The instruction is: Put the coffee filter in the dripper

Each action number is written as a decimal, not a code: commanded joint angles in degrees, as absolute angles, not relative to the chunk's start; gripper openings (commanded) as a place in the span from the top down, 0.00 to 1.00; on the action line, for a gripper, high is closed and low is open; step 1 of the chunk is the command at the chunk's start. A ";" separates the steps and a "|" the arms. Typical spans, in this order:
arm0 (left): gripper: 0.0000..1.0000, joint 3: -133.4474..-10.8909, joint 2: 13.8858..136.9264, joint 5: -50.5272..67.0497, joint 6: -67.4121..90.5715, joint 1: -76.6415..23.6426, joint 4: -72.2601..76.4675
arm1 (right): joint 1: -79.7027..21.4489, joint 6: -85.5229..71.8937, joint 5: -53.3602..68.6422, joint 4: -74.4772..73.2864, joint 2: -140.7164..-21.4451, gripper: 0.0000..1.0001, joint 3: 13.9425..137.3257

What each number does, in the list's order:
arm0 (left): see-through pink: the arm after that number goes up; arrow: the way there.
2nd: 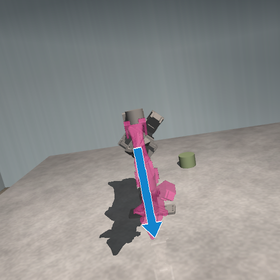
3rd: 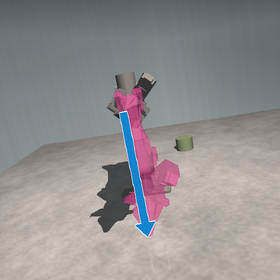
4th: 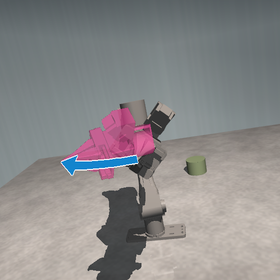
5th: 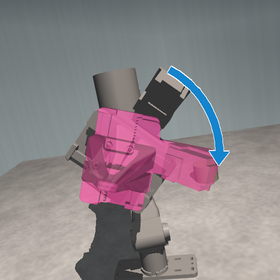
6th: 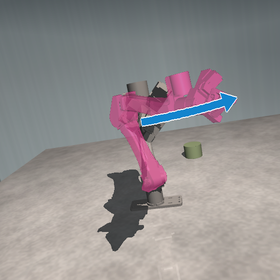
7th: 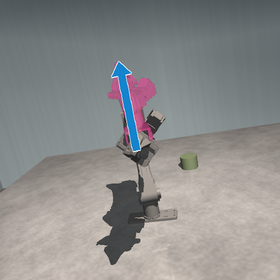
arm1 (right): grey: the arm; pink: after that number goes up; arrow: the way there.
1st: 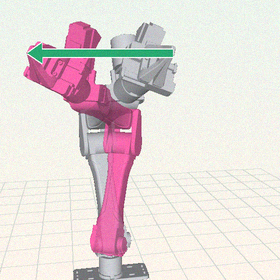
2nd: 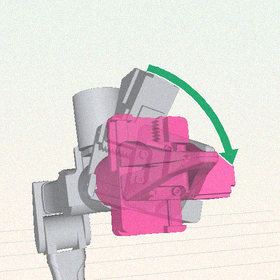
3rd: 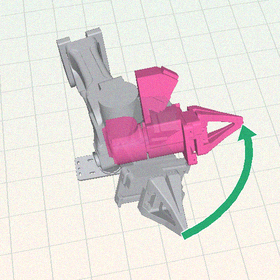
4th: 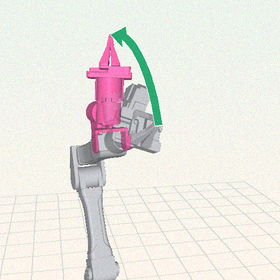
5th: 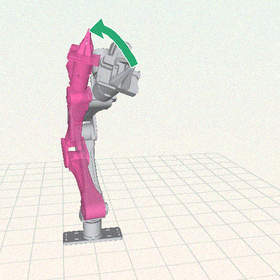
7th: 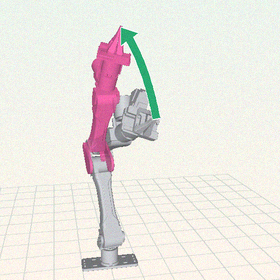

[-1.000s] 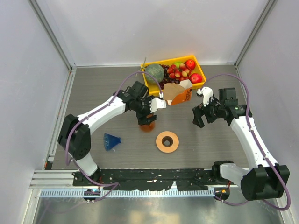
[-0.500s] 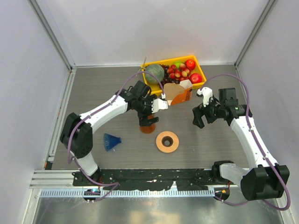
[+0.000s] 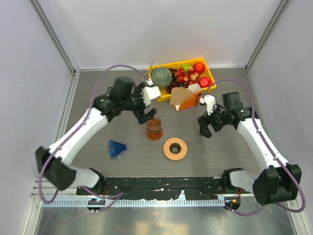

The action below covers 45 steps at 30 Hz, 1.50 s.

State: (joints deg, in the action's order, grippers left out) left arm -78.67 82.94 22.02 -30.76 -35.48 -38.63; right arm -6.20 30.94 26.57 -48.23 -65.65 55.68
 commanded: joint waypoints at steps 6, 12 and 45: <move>0.01 -61.28 59.34 29.53 -3.79 -26.55 -25.40 | -10.72 31.99 37.86 -57.29 -84.69 0.04 66.70; 0.00 -55.38 51.77 33.31 3.86 -21.98 -23.82 | -11.07 25.50 46.40 -53.29 -94.12 0.11 67.94; 0.00 -54.58 52.73 35.95 6.33 -21.36 -21.45 | -15.82 17.75 55.28 -39.73 -100.38 0.56 57.48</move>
State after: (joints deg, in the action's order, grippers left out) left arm -54.41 52.90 34.30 5.63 -21.56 -24.93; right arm -16.49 16.99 52.62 -39.07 -105.45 57.58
